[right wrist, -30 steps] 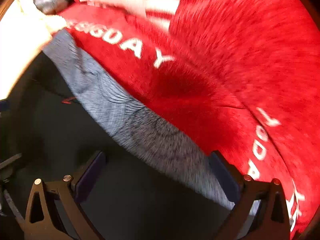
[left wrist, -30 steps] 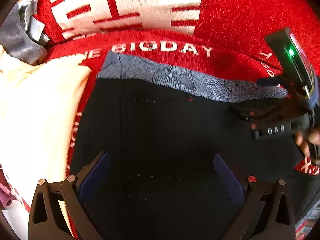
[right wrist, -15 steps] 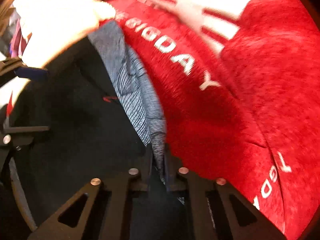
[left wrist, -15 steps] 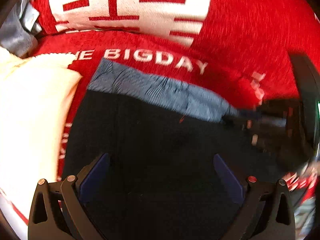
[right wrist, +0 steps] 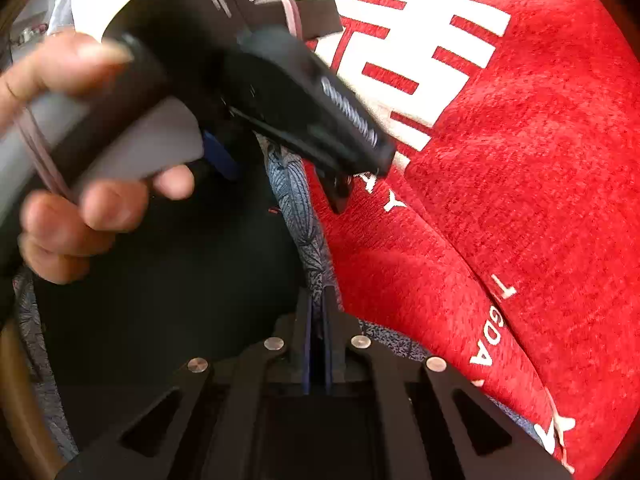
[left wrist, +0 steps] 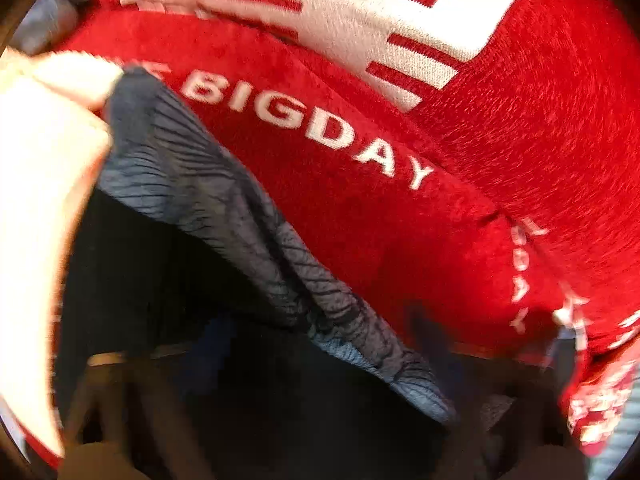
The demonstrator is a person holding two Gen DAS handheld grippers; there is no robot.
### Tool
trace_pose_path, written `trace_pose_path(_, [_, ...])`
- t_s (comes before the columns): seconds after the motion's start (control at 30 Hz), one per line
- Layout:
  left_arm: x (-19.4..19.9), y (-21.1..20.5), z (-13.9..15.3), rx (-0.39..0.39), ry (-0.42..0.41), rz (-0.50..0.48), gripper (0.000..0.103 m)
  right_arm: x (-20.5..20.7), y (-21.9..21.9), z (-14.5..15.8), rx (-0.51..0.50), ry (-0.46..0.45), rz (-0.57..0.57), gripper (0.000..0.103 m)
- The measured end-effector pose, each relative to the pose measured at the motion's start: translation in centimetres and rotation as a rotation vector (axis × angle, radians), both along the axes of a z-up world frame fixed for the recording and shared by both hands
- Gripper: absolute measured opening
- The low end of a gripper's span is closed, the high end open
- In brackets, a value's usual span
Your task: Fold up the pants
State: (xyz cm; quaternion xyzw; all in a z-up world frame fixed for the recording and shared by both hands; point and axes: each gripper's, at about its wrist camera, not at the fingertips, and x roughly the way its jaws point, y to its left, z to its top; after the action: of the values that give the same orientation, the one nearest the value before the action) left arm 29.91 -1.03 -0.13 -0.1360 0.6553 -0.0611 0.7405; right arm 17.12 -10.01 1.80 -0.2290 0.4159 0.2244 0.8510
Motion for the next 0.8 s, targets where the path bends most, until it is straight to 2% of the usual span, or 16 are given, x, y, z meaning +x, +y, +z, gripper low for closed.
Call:
trace_pose_path(0.03, [-0.4,0.0,-0.1,-0.044,0.013,-0.008,0.027,-0.1,-0.1,0.1,0.006,-0.004,-0.004,0.005])
trace_pose_path(0.1, [-1.3,0.4,0.5,-0.060,-0.014,0.007,0.023,-0.5,0.1,0.2,0.000,-0.023,-0.012,0.005])
trace_pose_path(0.2, [-3.1,0.6,1.3,-0.041,-0.063,-0.022,0.020,0.1,-0.1,-0.4,0.000,-0.015,-0.047,0.005])
trace_pose_path(0.23, [-3.8,0.5,1.8,-0.029,-0.080,-0.030,0.020,0.0,-0.1,-0.3,0.021,0.003,-0.060,0.012])
trace_pose_path(0.27, [-4.2,0.9,2.2,-0.028,-0.091,-0.032,0.020,0.5,-0.5,-0.3,0.043,0.016,-0.072,0.026])
trace_pose_path(0.3, [-4.7,0.9,2.4,-0.032,-0.100,-0.031,0.020,0.7,-0.7,-0.1,0.052,0.015,-0.080,0.036])
trace_pose_path(0.33, [-5.2,1.3,3.0,-0.039,-0.111,-0.029,0.020,0.8,-0.6,0.1,0.043,-0.001,-0.082,0.062])
trace_pose_path(0.37, [-5.6,1.5,3.3,-0.041,-0.118,-0.031,0.020,1.0,-0.6,-0.1,0.020,-0.016,-0.079,0.084])
trace_pose_path(0.4, [-6.2,1.5,3.9,-0.040,-0.133,-0.036,0.020,1.3,-0.4,-0.4,-0.009,-0.016,-0.072,0.086])
trace_pose_path(0.43, [-6.7,1.9,4.4,-0.038,-0.143,-0.044,0.020,1.8,-0.4,-0.8,-0.037,0.003,-0.070,0.085])
trace_pose_path(0.47, [-7.1,1.9,4.9,-0.036,-0.153,-0.051,0.020,2.4,-0.4,-1.4,-0.056,0.028,-0.070,0.073])
trace_pose_path(0.5, [-7.4,2.1,5.2,-0.035,-0.161,-0.058,0.020,2.7,-0.4,-1.6,-0.047,0.072,-0.056,0.055])
trace_pose_path(0.53, [-8.0,2.3,5.8,-0.030,-0.175,-0.062,0.019,2.7,-0.6,-1.5,-0.025,0.114,-0.052,0.016])
trace_pose_path(0.57, [-8.4,2.7,6.3,-0.025,-0.190,-0.062,0.019,2.5,-0.6,-1.1,-0.020,0.119,-0.061,0.014])
trace_pose_path(0.67, [-10.5,4.4,7.5,-0.068,-0.214,-0.058,0.019,-0.9,-0.1,1.6,-0.010,0.032,-0.044,0.008])
trace_pose_path(0.8, [-15.0,6.6,7.9,-0.137,-0.233,-0.087,0.020,-7.7,0.4,4.0,0.033,-0.035,-0.081,0.007])
